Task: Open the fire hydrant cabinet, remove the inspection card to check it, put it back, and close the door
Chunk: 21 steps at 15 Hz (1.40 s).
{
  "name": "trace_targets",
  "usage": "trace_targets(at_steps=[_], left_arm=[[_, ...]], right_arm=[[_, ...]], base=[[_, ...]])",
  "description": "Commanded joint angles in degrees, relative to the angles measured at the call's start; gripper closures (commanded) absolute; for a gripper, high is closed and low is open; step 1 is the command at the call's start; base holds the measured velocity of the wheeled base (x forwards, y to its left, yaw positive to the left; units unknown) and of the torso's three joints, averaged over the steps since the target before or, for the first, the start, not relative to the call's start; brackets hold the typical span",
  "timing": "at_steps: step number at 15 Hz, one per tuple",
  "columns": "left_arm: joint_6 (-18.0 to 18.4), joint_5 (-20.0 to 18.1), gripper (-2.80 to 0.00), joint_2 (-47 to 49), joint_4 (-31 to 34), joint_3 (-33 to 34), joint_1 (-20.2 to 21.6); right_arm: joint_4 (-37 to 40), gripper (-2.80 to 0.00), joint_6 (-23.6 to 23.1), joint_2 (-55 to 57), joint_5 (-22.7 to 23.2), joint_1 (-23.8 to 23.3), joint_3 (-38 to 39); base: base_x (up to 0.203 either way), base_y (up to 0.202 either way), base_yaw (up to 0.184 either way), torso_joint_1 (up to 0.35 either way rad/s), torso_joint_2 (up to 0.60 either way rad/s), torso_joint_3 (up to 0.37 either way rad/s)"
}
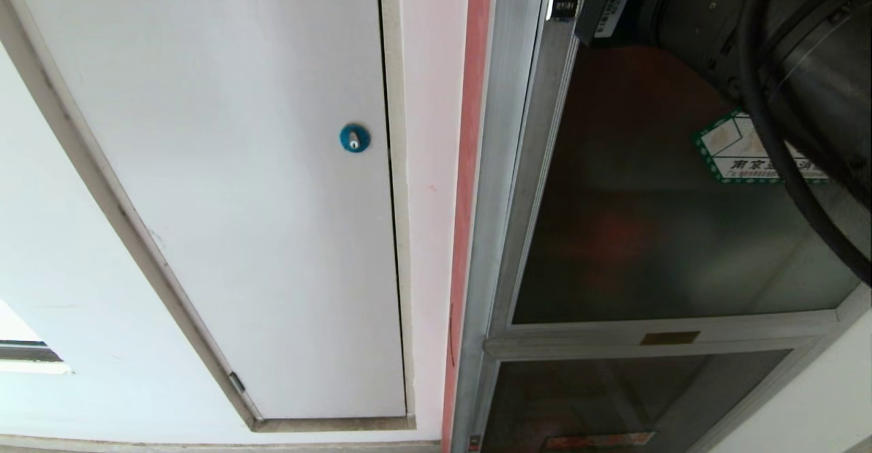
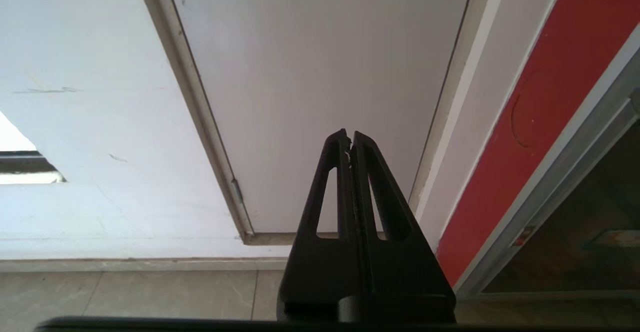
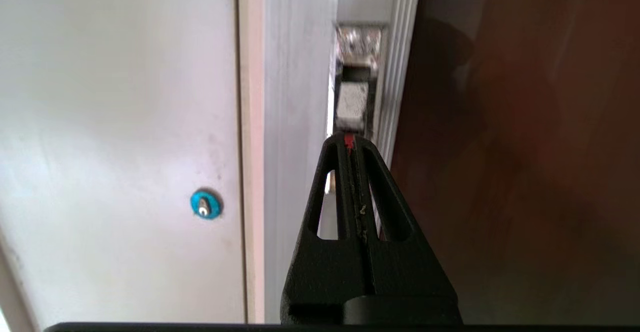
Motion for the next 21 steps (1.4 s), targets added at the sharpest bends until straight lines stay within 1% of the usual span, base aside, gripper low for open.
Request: trace_targets(at_steps=[1, 3, 6, 7, 8, 17, 19, 21], left_arm=[[-0.02, -0.01, 0.00, 0.05, -0.01, 0.00, 0.05], [-0.02, -0.01, 0.00, 0.05, -0.01, 0.00, 0.05], [-0.02, -0.01, 0.00, 0.05, -0.01, 0.00, 0.05], [-0.02, -0.01, 0.00, 0.05, -0.01, 0.00, 0.05], [-0.02, -0.01, 0.00, 0.05, -0.01, 0.00, 0.05], [-0.02, -0.01, 0.00, 0.05, -0.01, 0.00, 0.05], [-0.02, -0.01, 0.00, 0.05, -0.01, 0.00, 0.05], [-0.02, -0.01, 0.00, 0.05, -0.01, 0.00, 0.05]], right_arm=[[-0.88, 0.00, -0.10, 0.10, -0.27, 0.22, 1.86], [-3.73, 0.00, -0.10, 0.15, -0.29, 0.22, 3.15], [-4.38, 0.00, -0.23, -0.40, -0.55, 0.22, 4.34], [-4.41, -0.09, -0.31, -0.59, -0.55, 0.22, 4.95], [-4.42, -2.80, -0.27, -0.69, -0.55, 0.22, 5.44], [-4.82, -2.80, -0.79, 0.27, -0.42, 0.22, 4.62], [-5.65, -2.80, -0.73, -0.42, -0.41, 0.22, 7.46], [-8.91, -2.80, -0.71, -1.47, -0.25, 0.22, 11.80]], base=[[0.000, 0.000, 0.000, 0.000, 0.00, 0.000], [0.000, 0.000, 0.000, 0.000, 0.00, 0.000], [0.000, 0.000, 0.000, 0.000, 0.00, 0.000], [0.000, 0.000, 0.000, 0.000, 0.00, 0.000], [0.000, 0.000, 0.000, 0.000, 0.00, 0.000], [0.000, 0.000, 0.000, 0.000, 0.00, 0.000], [0.000, 0.000, 0.000, 0.000, 0.00, 0.000], [0.000, 0.000, 0.000, 0.000, 0.00, 0.000]])
